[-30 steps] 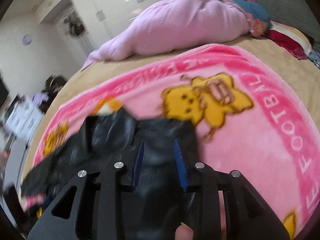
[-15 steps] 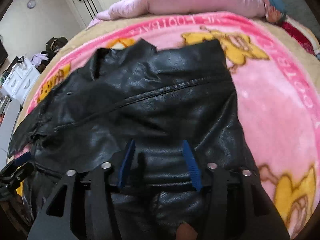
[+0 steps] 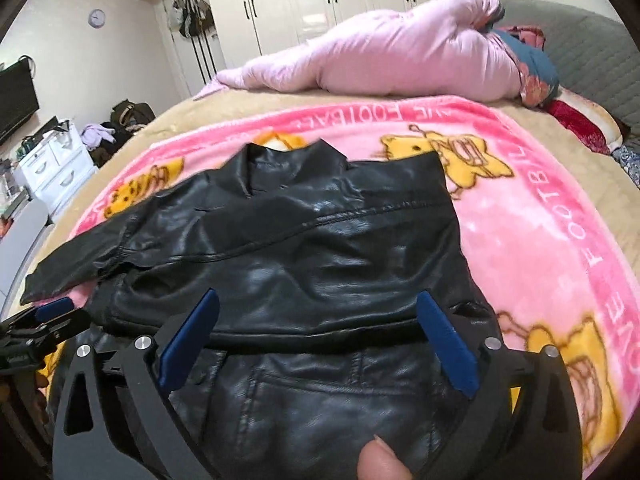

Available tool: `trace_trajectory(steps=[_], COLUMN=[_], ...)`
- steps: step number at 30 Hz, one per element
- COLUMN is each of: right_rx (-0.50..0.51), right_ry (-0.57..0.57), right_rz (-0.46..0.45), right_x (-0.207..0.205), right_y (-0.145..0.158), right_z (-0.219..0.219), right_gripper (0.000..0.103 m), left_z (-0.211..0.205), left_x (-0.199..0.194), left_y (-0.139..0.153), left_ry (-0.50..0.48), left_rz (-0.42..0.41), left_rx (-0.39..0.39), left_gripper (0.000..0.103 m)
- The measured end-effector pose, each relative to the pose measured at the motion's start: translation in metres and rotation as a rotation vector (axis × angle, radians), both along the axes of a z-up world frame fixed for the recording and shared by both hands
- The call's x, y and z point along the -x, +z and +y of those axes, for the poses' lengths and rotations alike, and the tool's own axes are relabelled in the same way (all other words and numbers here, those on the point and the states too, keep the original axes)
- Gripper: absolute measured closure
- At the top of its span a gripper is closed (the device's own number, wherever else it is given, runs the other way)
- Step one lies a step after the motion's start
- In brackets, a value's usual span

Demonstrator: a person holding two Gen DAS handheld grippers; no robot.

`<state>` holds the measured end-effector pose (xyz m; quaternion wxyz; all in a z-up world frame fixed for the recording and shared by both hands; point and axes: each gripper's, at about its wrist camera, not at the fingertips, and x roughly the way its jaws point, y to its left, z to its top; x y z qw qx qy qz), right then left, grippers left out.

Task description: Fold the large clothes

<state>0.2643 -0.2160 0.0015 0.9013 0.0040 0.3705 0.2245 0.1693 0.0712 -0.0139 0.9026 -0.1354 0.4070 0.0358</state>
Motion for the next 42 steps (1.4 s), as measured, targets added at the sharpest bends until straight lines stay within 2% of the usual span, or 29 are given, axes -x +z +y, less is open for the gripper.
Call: trace_trajectory(steps=[13,25,42], right_rx=[-0.003,0.029,0.07], right_ry=[0.073,0.133,0.264], right_rz=[-0.041,-0.073,-0.095], right_x=[0.045,0.068,0.095], right_y=[0.016,0.027,0.036], right_z=[0.044,0.093,0.176], right_gripper=[0.004,0.004,0.004], left_z=[0.03,0.077,0.162], left_x=[0.03,0.059,0.091], left_y=[0.013,0.015,0.012], left_ry=[0.048,0.16,0.349], left_rz=[-0.036,-0.026,-0.048], left_rx=[0.014,0.007,0.086], left_gripper=[0.009,0.009,0.009])
